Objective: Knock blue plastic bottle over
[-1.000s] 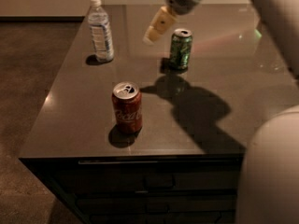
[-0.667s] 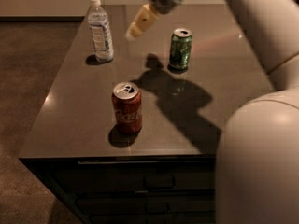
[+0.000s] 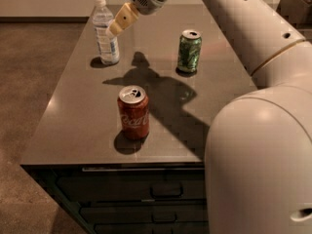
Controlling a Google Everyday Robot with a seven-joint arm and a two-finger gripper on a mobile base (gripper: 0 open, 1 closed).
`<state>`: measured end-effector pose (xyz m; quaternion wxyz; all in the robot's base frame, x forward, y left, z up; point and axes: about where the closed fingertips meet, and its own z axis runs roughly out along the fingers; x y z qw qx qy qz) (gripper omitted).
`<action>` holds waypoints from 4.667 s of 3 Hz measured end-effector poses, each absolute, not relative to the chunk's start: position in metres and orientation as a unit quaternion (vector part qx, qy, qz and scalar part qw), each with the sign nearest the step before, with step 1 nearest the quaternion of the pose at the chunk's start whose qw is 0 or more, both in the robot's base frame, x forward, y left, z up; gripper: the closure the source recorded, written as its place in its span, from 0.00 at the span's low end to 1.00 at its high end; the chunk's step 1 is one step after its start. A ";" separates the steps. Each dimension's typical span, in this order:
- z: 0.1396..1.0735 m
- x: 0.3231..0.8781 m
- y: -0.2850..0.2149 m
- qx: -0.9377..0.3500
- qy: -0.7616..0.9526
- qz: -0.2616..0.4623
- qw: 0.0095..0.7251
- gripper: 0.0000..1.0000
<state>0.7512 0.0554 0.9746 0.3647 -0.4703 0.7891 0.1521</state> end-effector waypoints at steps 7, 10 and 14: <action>0.973 0.761 0.114 -0.474 0.775 0.200 0.368 0.65; 0.988 0.674 0.083 -0.603 0.766 0.022 0.220 1.00; 0.912 0.662 0.086 -0.684 0.717 -0.126 0.051 0.35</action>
Offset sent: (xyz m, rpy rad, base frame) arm 0.0045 0.0701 -0.0126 0.0711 0.0330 0.0369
